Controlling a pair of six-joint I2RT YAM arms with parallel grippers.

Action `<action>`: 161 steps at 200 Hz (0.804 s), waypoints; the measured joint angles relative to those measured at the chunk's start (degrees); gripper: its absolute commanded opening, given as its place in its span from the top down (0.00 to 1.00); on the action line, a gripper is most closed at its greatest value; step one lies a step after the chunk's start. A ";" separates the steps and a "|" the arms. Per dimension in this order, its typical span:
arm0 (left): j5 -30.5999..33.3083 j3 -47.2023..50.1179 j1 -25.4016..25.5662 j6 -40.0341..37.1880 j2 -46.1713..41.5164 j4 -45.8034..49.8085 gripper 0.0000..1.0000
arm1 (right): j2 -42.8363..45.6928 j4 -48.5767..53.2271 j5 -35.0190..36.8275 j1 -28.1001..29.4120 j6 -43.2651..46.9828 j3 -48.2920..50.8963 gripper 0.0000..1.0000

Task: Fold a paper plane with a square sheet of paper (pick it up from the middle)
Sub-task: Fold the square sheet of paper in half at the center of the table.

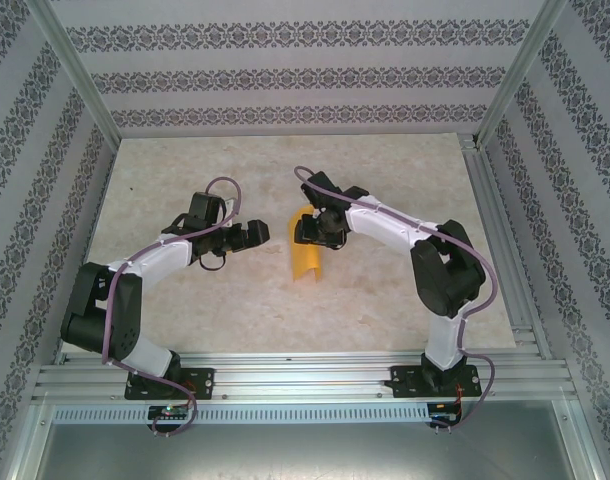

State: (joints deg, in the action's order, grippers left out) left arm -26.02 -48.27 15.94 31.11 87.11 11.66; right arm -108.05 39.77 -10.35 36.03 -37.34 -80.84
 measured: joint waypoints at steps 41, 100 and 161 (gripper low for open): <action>-0.04 -0.52 0.37 0.76 -0.68 -0.02 0.00 | 3.45 -9.01 -7.45 -1.90 -2.97 5.88 0.48; -0.02 -2.78 2.38 1.18 -0.66 0.00 0.00 | 3.80 -17.20 -11.37 -7.21 -5.46 16.39 0.41; -0.07 -5.29 5.40 2.01 1.84 -0.04 0.02 | 5.73 -17.38 -11.17 -9.55 -4.55 19.76 0.29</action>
State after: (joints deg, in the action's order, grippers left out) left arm -26.09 -53.56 21.34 33.12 88.95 11.62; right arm -102.32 22.39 -21.52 26.48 -41.89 -61.08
